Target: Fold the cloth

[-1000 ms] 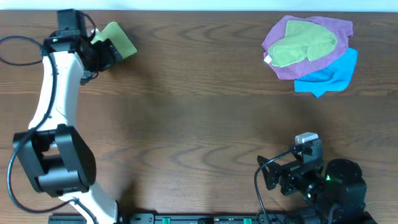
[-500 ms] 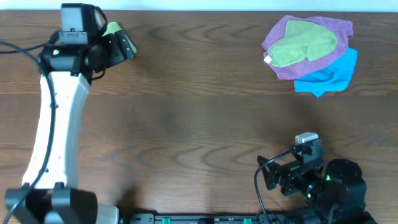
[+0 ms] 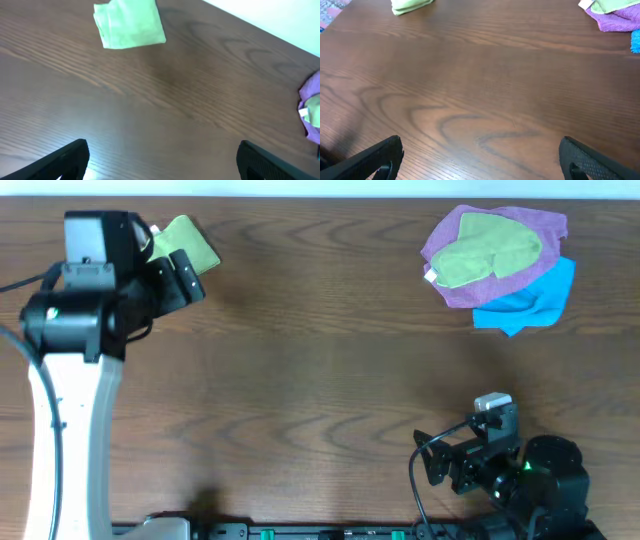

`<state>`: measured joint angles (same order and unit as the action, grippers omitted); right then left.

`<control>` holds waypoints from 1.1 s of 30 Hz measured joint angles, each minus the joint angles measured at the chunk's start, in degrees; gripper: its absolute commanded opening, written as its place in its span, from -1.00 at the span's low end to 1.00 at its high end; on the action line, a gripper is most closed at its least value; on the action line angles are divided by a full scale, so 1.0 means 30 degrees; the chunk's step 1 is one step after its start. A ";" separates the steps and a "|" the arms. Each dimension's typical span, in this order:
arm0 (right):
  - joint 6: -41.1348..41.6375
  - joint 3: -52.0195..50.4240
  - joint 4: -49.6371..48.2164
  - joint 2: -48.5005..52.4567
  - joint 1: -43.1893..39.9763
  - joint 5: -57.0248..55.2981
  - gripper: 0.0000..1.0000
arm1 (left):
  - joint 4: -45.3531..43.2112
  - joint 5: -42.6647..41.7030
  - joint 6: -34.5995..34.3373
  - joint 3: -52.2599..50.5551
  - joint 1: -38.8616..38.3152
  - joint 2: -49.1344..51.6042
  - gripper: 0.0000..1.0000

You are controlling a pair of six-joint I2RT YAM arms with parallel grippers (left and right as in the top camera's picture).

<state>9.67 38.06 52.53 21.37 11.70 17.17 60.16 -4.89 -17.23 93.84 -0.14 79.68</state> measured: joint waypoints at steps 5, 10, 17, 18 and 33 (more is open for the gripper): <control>0.0000 0.0000 0.0000 0.0000 0.0000 0.0000 0.99 | 0.0852 0.0488 0.1399 0.0000 0.0000 -0.1027 0.91; 0.0000 0.0000 0.0000 0.0000 0.0000 0.0000 0.98 | 0.0423 0.0998 0.2178 -0.1086 0.0000 -0.2237 0.90; 0.0007 -0.0015 0.0000 0.0000 0.0000 0.0000 0.98 | -0.2820 0.1348 0.2397 -0.6492 0.0000 -0.6040 0.90; 0.0022 -0.0022 -0.0007 0.0000 0.0000 0.0000 0.98 | -0.3432 0.1355 0.2404 -0.7665 0.0000 -0.6870 0.90; 0.0066 -0.0073 0.0015 0.0015 0.0000 -0.0007 0.98 | -0.5697 0.1639 0.2703 -1.9504 0.0000 -1.9314 0.90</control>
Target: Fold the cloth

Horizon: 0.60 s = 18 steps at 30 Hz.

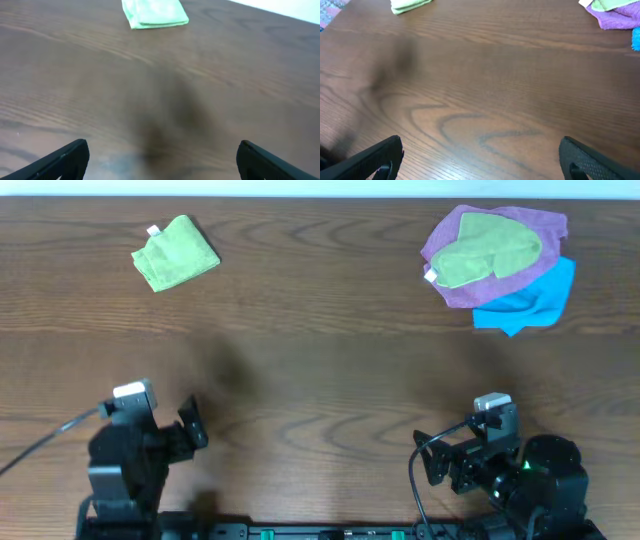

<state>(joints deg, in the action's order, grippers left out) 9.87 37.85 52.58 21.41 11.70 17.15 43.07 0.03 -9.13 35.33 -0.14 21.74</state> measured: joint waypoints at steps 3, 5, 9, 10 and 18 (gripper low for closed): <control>0.0000 0.0000 0.0000 0.0000 0.0000 0.0007 0.99 | 0.0000 0.0007 0.0226 -0.0933 0.0000 -0.1100 0.91; 0.0000 0.0000 0.0000 0.0000 0.0000 0.0007 0.99 | 0.0007 0.0007 0.0634 -0.1515 0.0000 -0.1749 0.90; 0.0000 0.0000 0.0000 0.0000 0.0000 0.0000 0.99 | 0.0000 0.0007 0.1741 -0.2339 0.0000 -0.2681 0.91; 0.0000 0.0000 0.0007 0.0000 0.0000 0.0007 0.99 | -0.0007 0.0007 0.2113 -0.2572 0.0000 -0.2914 0.90; 0.0000 0.0000 0.0007 0.0000 0.0000 0.0000 0.98 | -0.0015 0.0299 0.3271 -0.3942 0.0000 -0.4269 0.91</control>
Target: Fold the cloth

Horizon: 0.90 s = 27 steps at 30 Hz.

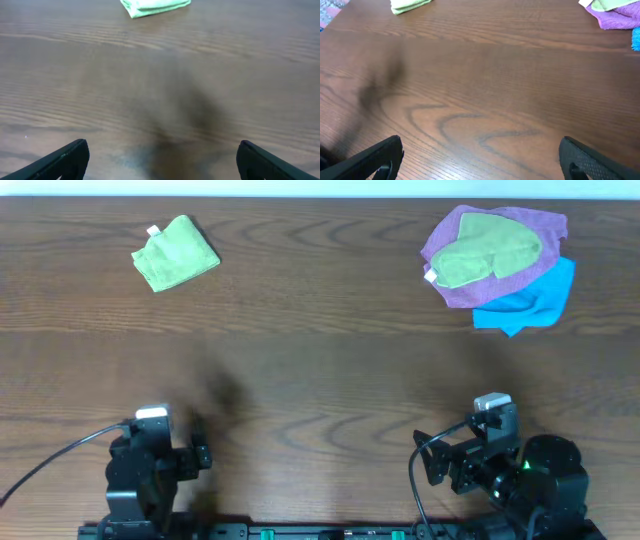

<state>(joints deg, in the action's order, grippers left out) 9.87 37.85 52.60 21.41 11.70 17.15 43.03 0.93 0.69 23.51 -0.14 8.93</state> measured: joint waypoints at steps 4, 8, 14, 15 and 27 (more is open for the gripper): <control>0.0000 0.0000 0.0000 0.0000 0.0000 0.0000 0.98 | 0.0015 0.0087 0.0219 -0.0889 0.0000 -0.0532 0.90; 0.0000 0.0000 0.0000 0.0000 0.0000 0.0007 0.99 | 0.0007 0.0211 0.0284 -0.1625 0.0000 -0.1005 0.90; 0.0000 0.0000 0.0000 0.0000 0.0000 0.0000 0.98 | 0.0015 0.0277 0.0284 -0.2040 0.0000 -0.1326 0.90; 0.0000 0.0000 0.0000 0.0000 0.0000 0.0000 0.98 | 0.0022 0.0291 0.0284 -0.2055 0.0000 -0.1319 0.90; 0.0000 0.0000 0.0000 0.0000 0.0000 0.0000 0.98 | 0.0138 0.0423 0.0284 -0.3198 0.0000 -0.1974 0.90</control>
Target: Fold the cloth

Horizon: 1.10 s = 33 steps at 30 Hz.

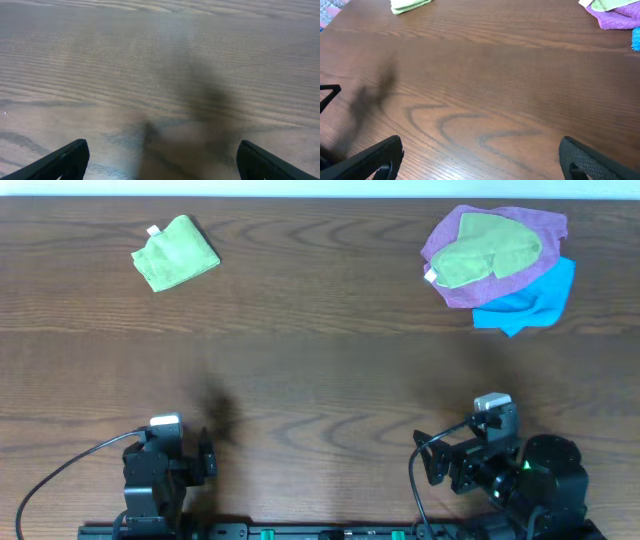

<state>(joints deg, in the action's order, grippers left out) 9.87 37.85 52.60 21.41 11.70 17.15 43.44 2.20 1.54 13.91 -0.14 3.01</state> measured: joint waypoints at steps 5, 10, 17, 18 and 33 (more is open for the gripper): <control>0.0000 0.0000 0.0000 0.0000 0.0000 0.0000 0.98 | 0.0007 0.0226 0.0000 0.0000 0.0007 -0.0350 0.90; 0.0000 0.0000 0.0000 0.0000 0.0000 0.0000 0.99 | 0.0007 0.0357 0.0007 0.0000 0.0000 -0.0736 0.90; 0.0000 0.0000 0.0000 0.0000 0.0000 0.0000 0.98 | 0.0007 0.0364 0.0000 0.0000 0.0000 -0.0736 0.90; 0.0000 0.0000 0.0000 0.0000 0.0000 0.0000 0.98 | 0.0007 0.0364 0.0007 0.0000 0.0000 -0.0736 0.90; 0.0000 0.0000 0.0000 0.0000 0.0000 0.0000 0.99 | 0.0007 0.0408 0.0007 0.0000 0.0000 -0.0736 0.90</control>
<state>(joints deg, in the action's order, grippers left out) 9.87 37.85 52.60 21.41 11.70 17.15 43.46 3.42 1.56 13.91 -0.14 0.80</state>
